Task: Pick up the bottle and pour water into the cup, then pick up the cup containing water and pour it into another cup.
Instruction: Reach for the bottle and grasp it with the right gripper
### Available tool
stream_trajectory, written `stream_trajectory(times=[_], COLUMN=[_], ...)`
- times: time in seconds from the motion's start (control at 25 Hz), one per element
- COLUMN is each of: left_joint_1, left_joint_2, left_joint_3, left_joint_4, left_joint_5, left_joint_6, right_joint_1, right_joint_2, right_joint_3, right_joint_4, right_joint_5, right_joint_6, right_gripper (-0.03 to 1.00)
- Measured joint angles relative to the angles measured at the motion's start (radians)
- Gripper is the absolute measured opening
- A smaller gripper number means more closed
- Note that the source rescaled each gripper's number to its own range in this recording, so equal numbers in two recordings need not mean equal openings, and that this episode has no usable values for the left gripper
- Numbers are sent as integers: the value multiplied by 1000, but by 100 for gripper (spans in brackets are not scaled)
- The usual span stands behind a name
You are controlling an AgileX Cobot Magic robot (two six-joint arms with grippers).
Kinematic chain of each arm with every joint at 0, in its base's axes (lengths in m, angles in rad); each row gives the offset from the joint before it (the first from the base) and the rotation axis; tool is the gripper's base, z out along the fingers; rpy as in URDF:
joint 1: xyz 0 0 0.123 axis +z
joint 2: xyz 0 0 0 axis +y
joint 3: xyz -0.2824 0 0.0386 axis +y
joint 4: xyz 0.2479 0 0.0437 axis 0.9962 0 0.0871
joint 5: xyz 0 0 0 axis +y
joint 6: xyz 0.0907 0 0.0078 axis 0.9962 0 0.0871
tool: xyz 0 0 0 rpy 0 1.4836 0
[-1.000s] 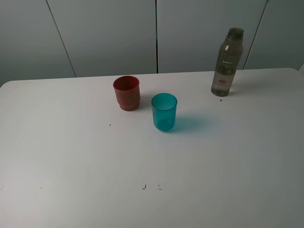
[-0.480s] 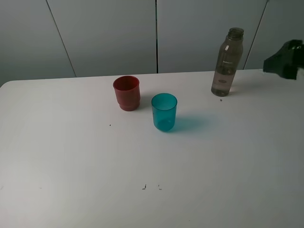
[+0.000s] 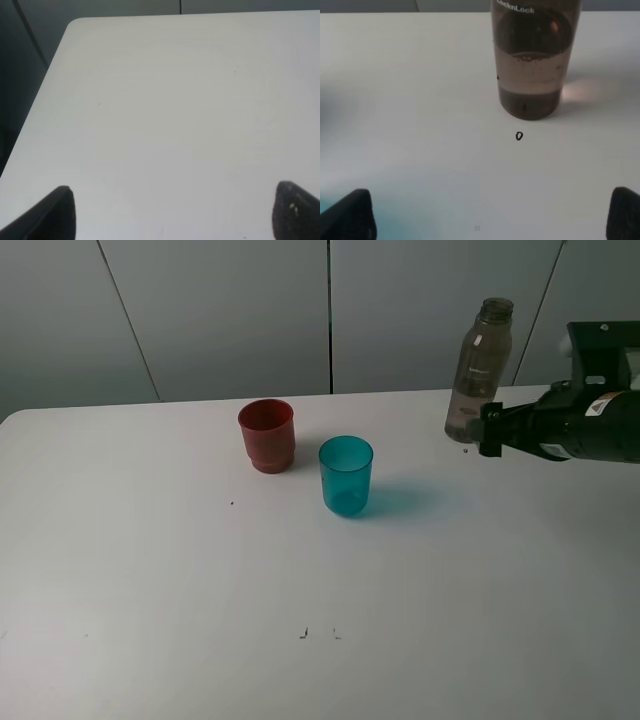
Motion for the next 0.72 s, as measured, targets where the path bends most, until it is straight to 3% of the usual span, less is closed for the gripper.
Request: stream_trajectory(times=[0.32, 0.72], left_joint_1=[0, 0], left_joint_2=[0, 0], left_joint_3=[0, 0], left_joint_4=[0, 0], left_joint_5=[0, 0], left_joint_6=[0, 0], right_joint_1=[2, -19], right_joint_2=[316, 510], right_joint_3=[-5, -116], right_joint_4=[-19, -26], right_joint_5=[-487, -625], right_joint_6=[59, 17], right_gripper=[100, 100])
